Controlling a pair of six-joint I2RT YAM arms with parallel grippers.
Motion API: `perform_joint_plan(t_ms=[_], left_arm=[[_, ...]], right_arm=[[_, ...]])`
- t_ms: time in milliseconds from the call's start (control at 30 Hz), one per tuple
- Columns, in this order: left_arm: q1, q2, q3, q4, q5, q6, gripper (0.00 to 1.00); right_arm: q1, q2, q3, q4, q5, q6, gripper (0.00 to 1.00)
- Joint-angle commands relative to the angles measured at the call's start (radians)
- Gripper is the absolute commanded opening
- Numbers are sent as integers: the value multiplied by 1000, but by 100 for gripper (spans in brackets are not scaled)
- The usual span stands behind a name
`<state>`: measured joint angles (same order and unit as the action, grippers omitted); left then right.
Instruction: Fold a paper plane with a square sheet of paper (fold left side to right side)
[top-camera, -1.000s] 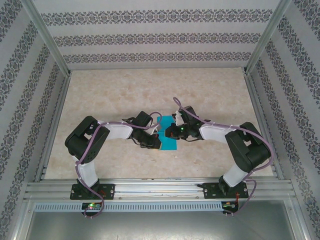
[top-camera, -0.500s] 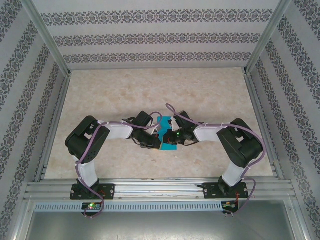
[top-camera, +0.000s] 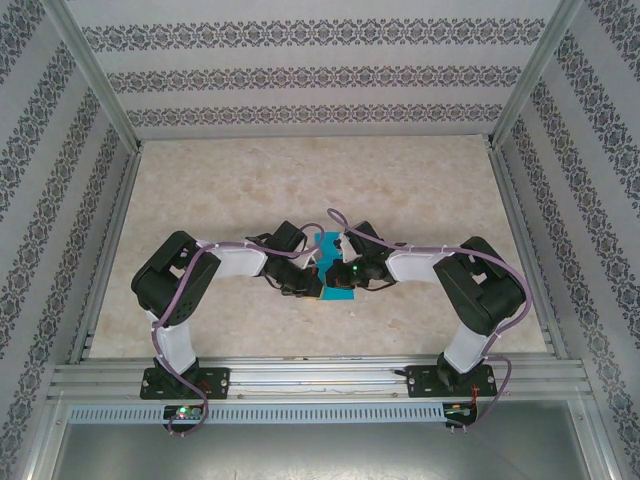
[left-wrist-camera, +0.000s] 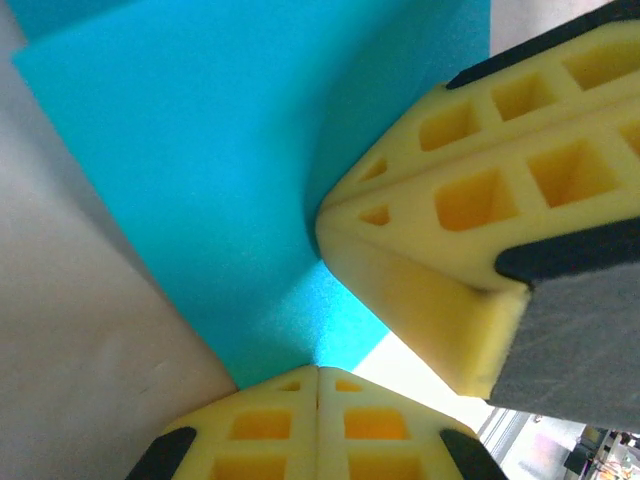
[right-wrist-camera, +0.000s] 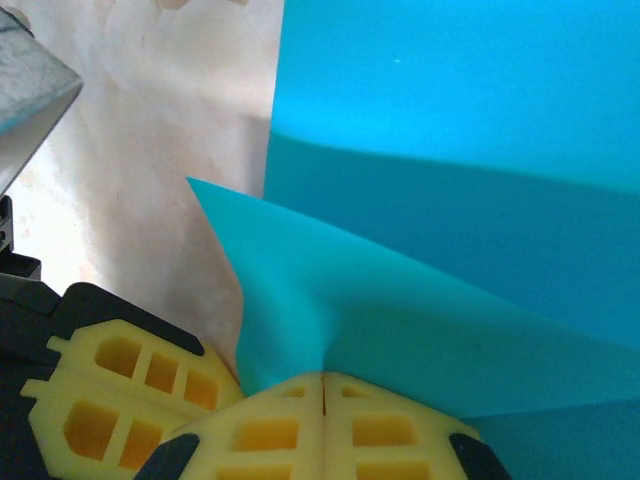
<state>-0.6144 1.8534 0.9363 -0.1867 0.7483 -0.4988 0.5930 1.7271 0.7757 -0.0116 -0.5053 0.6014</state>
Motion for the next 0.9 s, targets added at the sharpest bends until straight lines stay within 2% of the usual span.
perform_joint_plan(t_ms=[0,867], left_arm=[[-6,53,-16,-93,-118,-14,0],[-5,59,-22,-78,-109,-15,0]], right_arm=[[-34,23,12,-56,83,-38,0],[-273,46,87,-136,50,-156,0]])
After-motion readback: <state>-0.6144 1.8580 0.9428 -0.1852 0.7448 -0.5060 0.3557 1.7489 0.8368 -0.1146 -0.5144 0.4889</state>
